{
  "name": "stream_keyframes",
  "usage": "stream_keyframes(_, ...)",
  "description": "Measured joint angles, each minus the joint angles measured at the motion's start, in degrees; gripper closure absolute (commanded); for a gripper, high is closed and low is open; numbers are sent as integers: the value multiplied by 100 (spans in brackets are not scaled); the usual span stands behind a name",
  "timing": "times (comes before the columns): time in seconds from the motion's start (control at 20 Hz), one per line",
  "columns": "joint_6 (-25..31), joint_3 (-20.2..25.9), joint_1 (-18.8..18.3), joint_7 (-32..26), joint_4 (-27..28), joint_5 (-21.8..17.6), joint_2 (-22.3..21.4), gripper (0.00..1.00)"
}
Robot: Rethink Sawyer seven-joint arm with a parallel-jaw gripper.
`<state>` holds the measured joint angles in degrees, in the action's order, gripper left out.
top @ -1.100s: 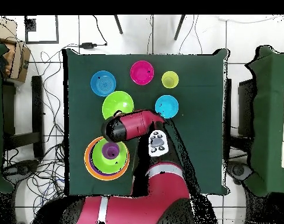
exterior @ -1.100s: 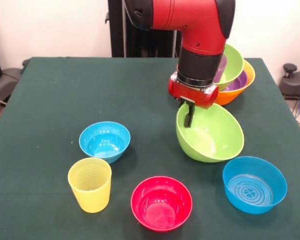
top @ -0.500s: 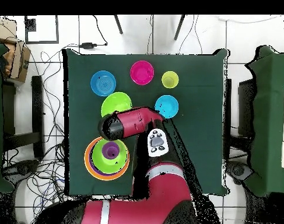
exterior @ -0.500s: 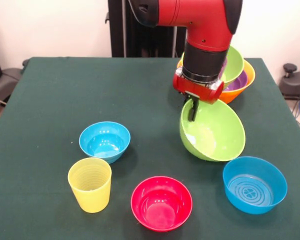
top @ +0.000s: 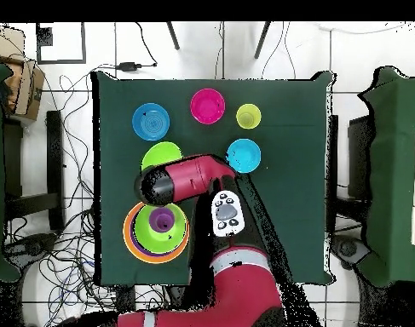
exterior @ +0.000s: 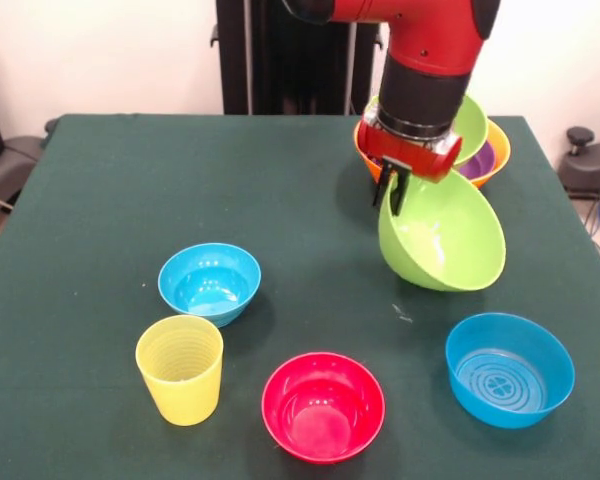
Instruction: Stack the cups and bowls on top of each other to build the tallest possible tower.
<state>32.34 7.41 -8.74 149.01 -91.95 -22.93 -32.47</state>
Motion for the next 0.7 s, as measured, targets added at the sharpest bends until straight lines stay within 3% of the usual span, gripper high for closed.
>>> stream_keyframes(0.7, 841, 110, -143, 0, -399, 274, -854, 100)
